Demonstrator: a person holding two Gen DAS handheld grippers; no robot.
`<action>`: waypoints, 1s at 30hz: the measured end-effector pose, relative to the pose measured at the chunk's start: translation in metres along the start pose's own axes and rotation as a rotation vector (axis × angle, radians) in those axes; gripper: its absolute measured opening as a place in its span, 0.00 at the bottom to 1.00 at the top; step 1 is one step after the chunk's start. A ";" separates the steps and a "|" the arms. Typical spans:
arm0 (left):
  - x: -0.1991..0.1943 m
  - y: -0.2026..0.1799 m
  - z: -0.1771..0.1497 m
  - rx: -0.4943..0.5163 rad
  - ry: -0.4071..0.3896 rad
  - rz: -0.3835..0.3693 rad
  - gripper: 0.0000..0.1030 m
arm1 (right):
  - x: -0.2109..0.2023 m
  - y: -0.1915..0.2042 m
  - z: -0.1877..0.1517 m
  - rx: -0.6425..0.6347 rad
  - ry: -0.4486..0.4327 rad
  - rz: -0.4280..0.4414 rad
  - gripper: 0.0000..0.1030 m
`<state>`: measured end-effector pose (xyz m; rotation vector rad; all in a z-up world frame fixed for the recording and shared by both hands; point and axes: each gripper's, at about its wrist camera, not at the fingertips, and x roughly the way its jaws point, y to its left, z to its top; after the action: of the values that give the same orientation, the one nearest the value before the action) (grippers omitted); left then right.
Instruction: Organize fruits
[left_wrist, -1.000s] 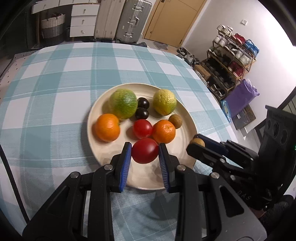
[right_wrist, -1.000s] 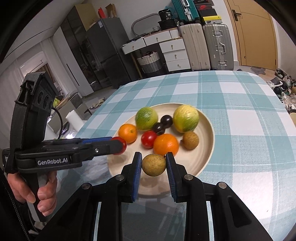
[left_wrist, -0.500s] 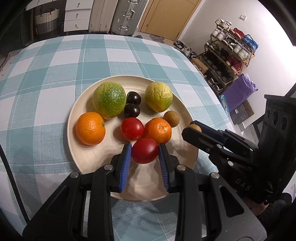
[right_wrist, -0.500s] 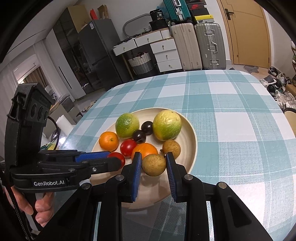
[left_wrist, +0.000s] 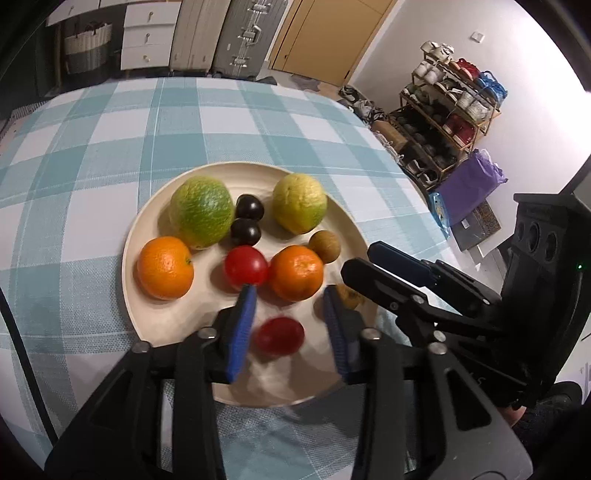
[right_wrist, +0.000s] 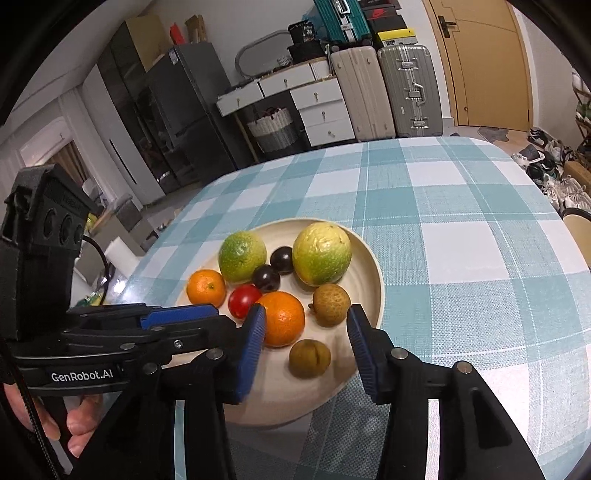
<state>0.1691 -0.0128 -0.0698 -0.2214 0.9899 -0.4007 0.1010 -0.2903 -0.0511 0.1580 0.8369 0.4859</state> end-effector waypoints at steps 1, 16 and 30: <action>-0.002 -0.002 0.000 0.010 -0.008 0.008 0.42 | -0.002 0.000 0.000 0.000 -0.008 -0.002 0.46; -0.028 -0.003 -0.008 0.001 -0.053 0.040 0.43 | -0.024 0.001 0.000 0.017 -0.072 -0.011 0.59; -0.086 -0.018 -0.016 0.050 -0.262 0.227 0.83 | -0.078 0.017 -0.002 0.004 -0.272 -0.011 0.95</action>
<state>0.1101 0.0071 -0.0057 -0.1110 0.7365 -0.1828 0.0489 -0.3127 0.0054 0.2181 0.5727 0.4406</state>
